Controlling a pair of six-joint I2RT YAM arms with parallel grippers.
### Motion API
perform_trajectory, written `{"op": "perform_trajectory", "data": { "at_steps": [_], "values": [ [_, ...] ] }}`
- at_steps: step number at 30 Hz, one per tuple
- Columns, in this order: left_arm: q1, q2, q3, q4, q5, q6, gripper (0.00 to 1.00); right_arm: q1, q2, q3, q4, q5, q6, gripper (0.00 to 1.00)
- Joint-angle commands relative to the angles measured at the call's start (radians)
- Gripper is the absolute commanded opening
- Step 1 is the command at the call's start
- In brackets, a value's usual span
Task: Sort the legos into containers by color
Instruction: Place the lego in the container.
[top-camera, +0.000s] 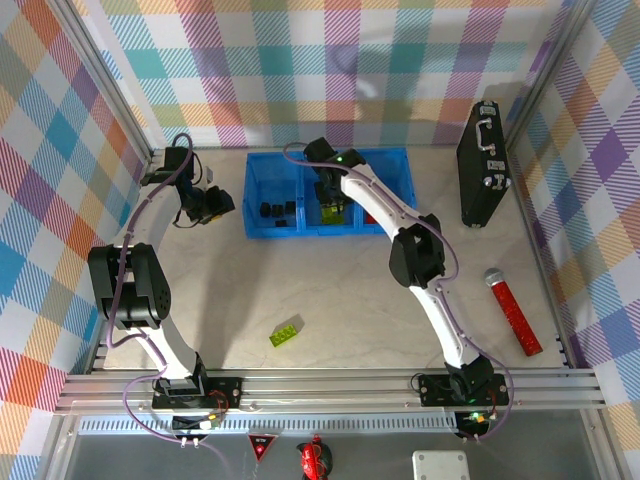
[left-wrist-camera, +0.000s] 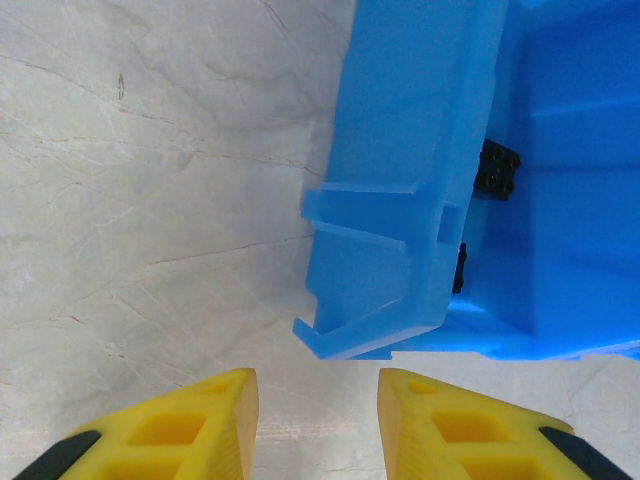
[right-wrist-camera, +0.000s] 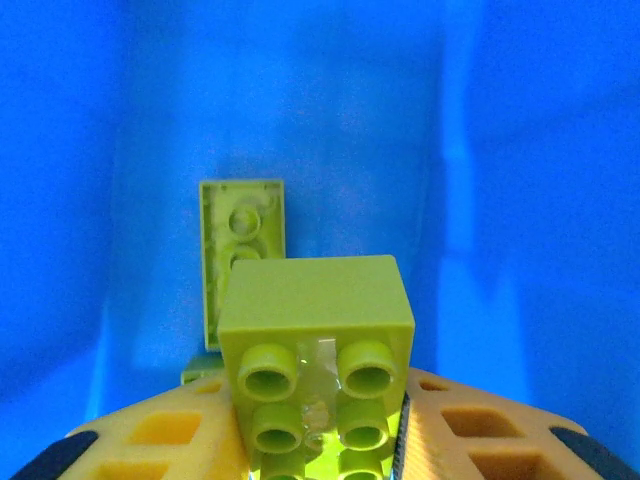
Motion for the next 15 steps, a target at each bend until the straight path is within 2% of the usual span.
{"op": "perform_trajectory", "data": {
  "at_steps": [1, 8, 15],
  "values": [
    [0.013, -0.010, 0.005, -0.024, 0.020, 0.021, 0.36, -0.001, 0.032, 0.028, 0.114, 0.069, -0.042, 0.38],
    [0.013, -0.016, -0.001, -0.018, 0.014, 0.021, 0.36, -0.001, 0.084, 0.031, 0.221, 0.167, -0.094, 0.40],
    [0.013, -0.016, -0.003, -0.018, 0.014, 0.021, 0.36, -0.010, 0.124, 0.036, 0.248, 0.163, -0.089, 0.41]
  ]
}}
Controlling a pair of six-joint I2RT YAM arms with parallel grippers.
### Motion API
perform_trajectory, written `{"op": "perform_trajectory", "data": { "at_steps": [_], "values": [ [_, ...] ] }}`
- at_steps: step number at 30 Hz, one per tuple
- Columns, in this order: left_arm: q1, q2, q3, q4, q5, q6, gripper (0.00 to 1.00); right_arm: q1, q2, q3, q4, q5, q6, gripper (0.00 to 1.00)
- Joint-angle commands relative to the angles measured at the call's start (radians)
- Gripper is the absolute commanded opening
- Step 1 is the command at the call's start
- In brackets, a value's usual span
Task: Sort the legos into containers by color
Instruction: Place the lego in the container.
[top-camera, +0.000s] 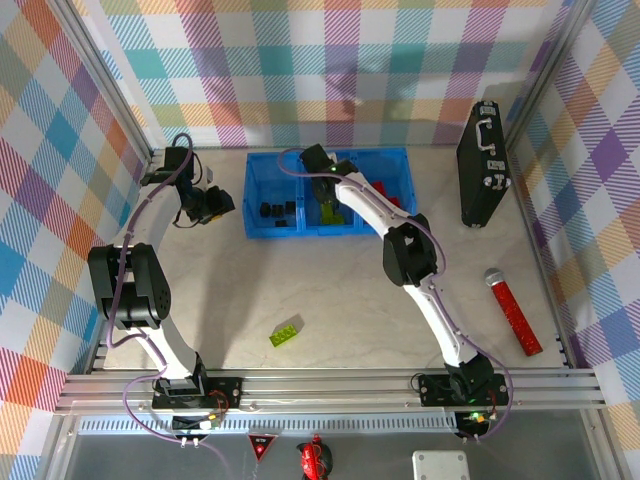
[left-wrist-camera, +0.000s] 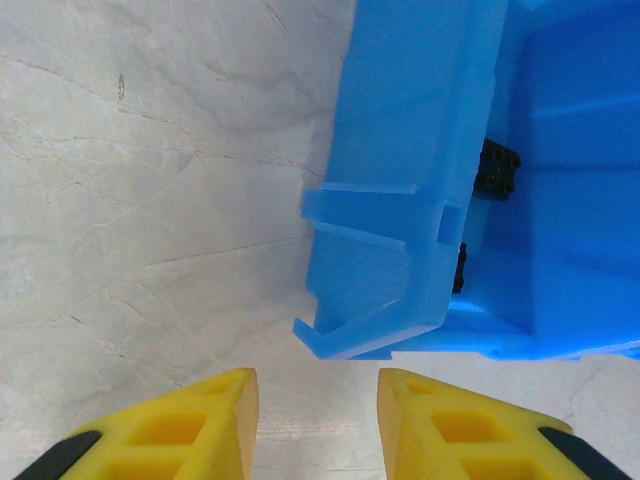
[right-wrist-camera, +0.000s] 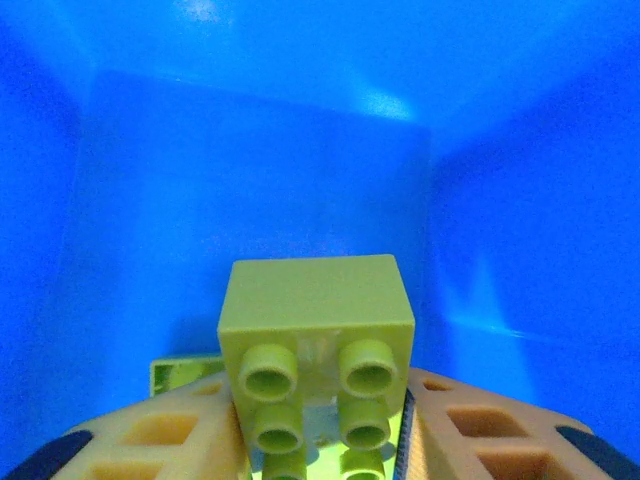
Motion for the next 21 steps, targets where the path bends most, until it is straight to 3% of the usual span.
{"op": "perform_trajectory", "data": {
  "at_steps": [1, 15, 21],
  "values": [
    [0.012, -0.016, -0.002, -0.020, 0.014, 0.020, 0.36, -0.009, 0.025, 0.036, 0.022, 0.016, -0.010, 0.41],
    [0.013, -0.019, -0.003, -0.015, 0.030, 0.017, 0.36, -0.010, -0.045, 0.035, -0.075, -0.005, 0.032, 0.49],
    [0.013, -0.019, -0.001, -0.014, 0.038, 0.014, 0.36, -0.007, -0.105, 0.027, -0.161, -0.088, 0.020, 0.50]
  ]
}}
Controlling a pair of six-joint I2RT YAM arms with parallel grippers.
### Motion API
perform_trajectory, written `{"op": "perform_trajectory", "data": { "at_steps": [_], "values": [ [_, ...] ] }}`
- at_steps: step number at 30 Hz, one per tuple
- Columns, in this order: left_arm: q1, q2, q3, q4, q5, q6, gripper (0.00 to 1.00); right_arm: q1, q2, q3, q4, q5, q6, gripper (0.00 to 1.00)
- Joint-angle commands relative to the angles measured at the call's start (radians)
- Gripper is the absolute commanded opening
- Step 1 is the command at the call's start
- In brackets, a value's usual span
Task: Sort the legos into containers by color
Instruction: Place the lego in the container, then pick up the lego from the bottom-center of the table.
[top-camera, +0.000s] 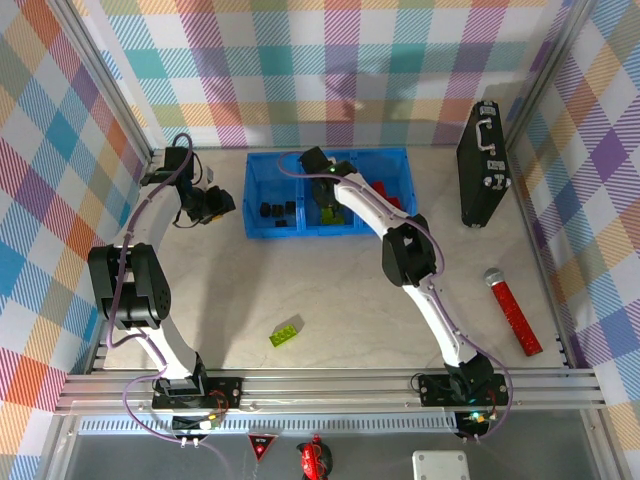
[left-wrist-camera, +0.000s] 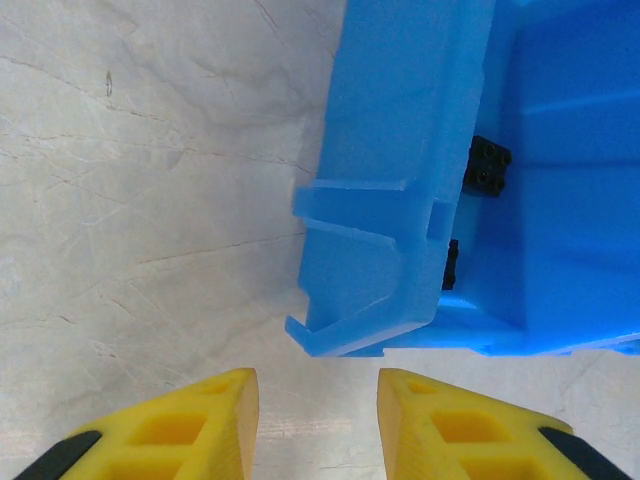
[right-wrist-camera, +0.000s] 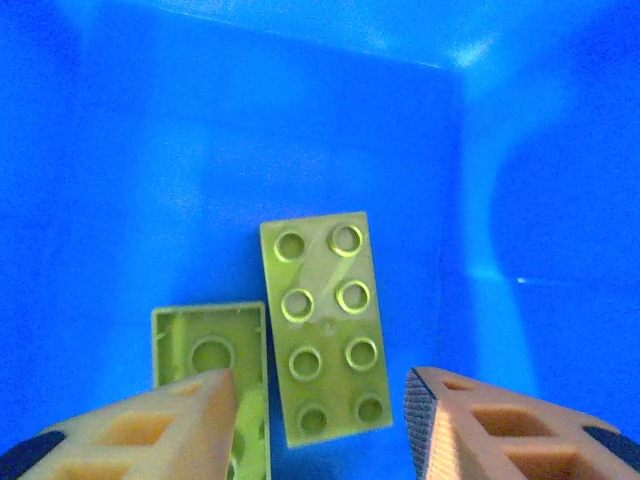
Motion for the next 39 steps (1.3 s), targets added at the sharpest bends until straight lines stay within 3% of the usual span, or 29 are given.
{"op": "perform_trajectory", "data": {
  "at_steps": [1, 7, 14, 26, 39],
  "values": [
    [0.013, -0.019, -0.001, -0.014, 0.021, 0.014, 0.36, -0.003, -0.102, 0.017, -0.106, -0.062, 0.004, 0.50],
    [0.012, -0.021, -0.001, -0.016, 0.019, 0.014, 0.36, 0.000, -0.188, -0.067, -0.186, -0.161, 0.002, 0.52],
    [0.012, -0.022, 0.000, -0.015, 0.017, 0.014, 0.36, 0.038, -0.303, -0.195, -0.232, -0.192, 0.022, 0.55],
    [0.013, -0.024, 0.003, -0.020, 0.013, 0.017, 0.36, 0.214, -0.404, -0.333, -0.325, -0.182, 0.124, 0.58],
    [0.013, -0.025, 0.005, -0.024, 0.009, 0.021, 0.36, 0.400, -0.496, -0.534, -0.277, -0.293, 0.271, 0.59]
  ]
}}
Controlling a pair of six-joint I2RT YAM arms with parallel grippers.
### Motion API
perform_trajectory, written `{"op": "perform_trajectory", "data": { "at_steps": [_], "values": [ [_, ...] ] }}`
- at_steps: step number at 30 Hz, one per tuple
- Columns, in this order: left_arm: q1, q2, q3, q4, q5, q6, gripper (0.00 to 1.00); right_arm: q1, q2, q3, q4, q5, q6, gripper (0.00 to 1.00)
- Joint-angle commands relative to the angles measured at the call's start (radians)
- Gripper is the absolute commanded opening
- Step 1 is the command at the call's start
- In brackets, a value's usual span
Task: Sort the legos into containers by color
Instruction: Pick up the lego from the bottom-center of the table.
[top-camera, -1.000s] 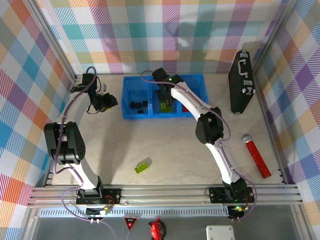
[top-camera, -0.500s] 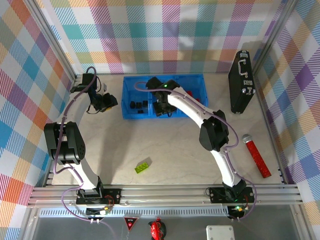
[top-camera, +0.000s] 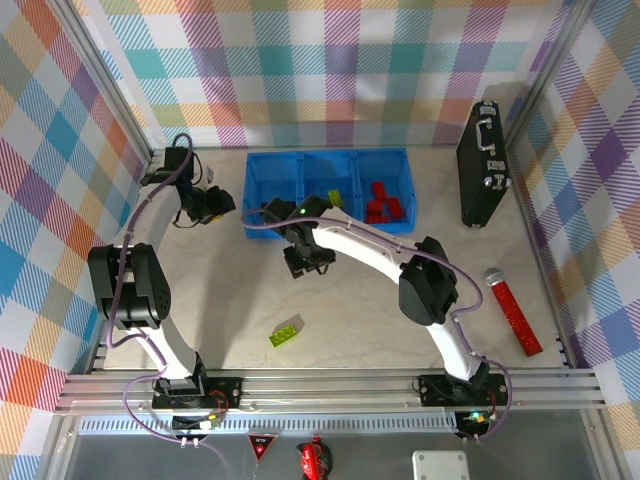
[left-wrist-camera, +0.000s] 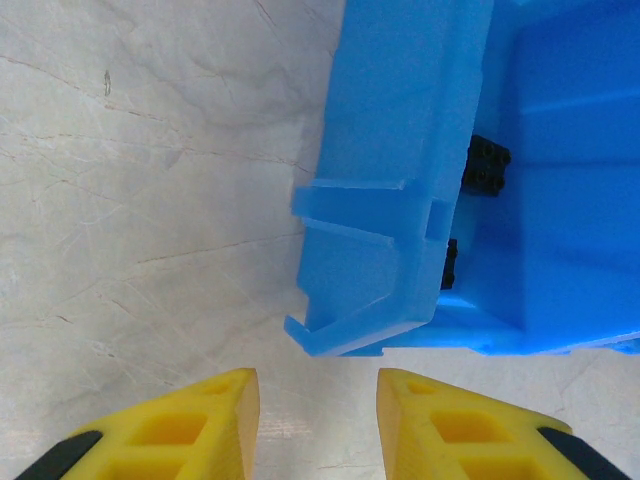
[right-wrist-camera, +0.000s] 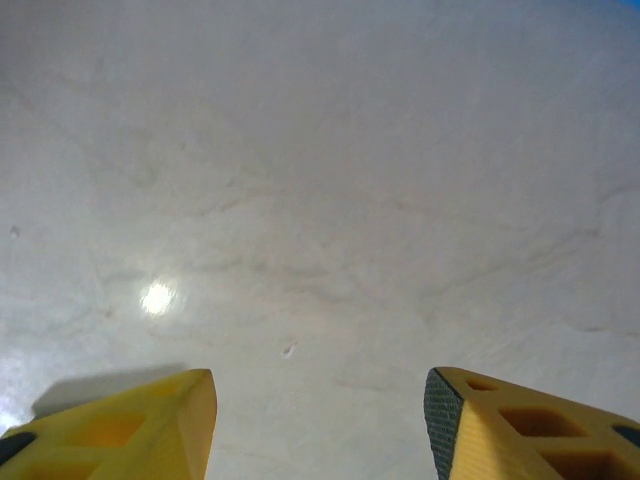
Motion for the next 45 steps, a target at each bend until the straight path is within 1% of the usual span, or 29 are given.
{"op": "perform_trajectory", "data": {
  "at_steps": [1, 13, 27, 32, 37, 43, 45],
  "values": [
    [0.012, -0.025, 0.005, -0.024, 0.010, 0.022, 0.36, 0.043, -0.048, -0.041, 0.007, -0.045, 0.066, 0.59],
    [0.013, -0.023, 0.004, -0.023, 0.019, 0.019, 0.36, 0.142, -0.067, -0.118, 0.051, -0.083, 0.144, 0.59],
    [0.013, -0.019, 0.003, -0.021, 0.014, 0.021, 0.36, 0.162, -0.087, -0.163, 0.072, -0.097, 0.161, 0.59],
    [0.013, -0.011, 0.004, -0.024, 0.010, 0.021, 0.36, 0.169, -0.092, -0.180, 0.083, -0.117, 0.166, 0.62],
    [0.013, -0.014, 0.001, -0.023, 0.004, 0.022, 0.36, 0.184, -0.088, -0.191, 0.087, -0.132, 0.165, 0.67],
    [0.013, -0.014, 0.005, -0.024, 0.007, 0.022, 0.36, 0.203, -0.059, -0.191, 0.095, -0.156, 0.171, 0.72],
    [0.012, -0.016, 0.004, -0.026, 0.004, 0.024, 0.36, 0.211, -0.047, -0.188, 0.099, -0.168, 0.175, 0.75]
  ]
}}
